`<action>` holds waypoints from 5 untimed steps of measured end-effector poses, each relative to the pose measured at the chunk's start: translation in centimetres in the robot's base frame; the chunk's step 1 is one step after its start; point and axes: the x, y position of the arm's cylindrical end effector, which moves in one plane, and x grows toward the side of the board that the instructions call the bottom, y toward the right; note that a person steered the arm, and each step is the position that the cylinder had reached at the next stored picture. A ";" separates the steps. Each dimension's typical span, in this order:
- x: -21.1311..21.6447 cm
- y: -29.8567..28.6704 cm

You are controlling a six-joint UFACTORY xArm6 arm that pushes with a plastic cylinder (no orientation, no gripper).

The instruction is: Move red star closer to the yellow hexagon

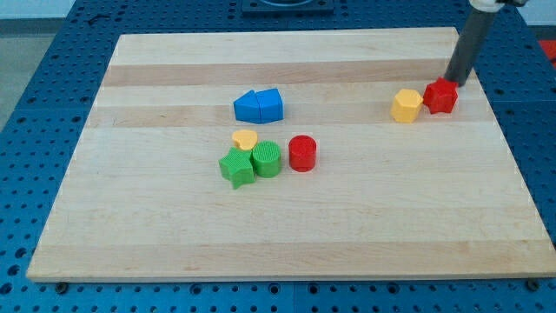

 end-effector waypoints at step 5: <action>-2.6 -1.1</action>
